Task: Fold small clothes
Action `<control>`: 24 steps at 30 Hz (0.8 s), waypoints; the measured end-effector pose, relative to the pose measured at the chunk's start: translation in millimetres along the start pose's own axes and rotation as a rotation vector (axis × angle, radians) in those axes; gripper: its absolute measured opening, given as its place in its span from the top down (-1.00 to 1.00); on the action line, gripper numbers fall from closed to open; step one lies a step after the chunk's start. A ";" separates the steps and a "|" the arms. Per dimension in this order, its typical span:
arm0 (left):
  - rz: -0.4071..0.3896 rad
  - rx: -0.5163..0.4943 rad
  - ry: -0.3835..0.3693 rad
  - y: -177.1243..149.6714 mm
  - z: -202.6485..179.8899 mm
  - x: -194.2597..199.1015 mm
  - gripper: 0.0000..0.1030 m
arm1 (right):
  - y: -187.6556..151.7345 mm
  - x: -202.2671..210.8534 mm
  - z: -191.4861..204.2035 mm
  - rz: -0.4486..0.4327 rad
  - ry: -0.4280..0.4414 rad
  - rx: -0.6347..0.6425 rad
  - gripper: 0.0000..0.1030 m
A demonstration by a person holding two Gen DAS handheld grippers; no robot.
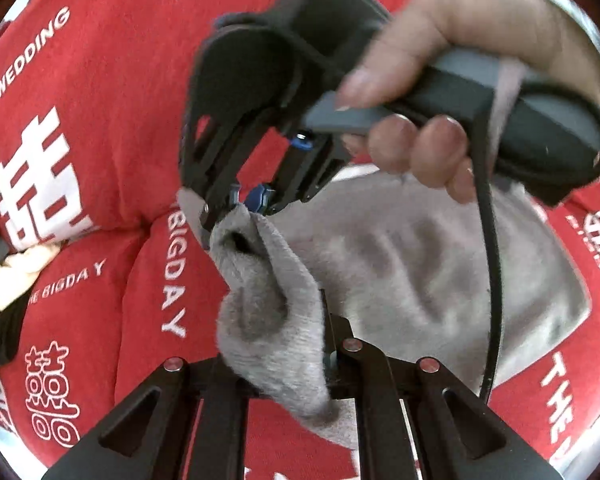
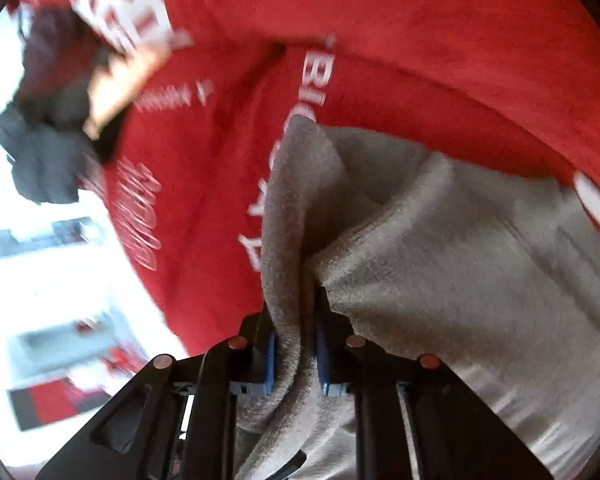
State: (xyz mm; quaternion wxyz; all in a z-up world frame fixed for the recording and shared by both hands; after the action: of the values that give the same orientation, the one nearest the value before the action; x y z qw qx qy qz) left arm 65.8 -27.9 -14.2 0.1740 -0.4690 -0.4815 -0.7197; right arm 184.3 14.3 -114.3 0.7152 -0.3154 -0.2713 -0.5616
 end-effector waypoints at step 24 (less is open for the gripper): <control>-0.012 -0.454 -0.316 31.7 -271.3 4.5 0.78 | -181.6 231.9 -194.1 -0.646 0.460 -0.315 0.67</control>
State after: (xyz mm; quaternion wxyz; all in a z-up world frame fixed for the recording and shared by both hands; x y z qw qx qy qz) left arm -51.9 -274.4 -19.8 -0.0170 -0.5994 -0.3317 -0.7283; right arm 65.4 -309.9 -42.4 0.4874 -0.1863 -0.1004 -0.8471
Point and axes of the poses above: each gripper's, at about its wrist camera, not at the fingertips, and x roughly against the way its jaws point, z to its left, y to its top, the point moved 10 cm from there along -x, roughly the way its jaws point
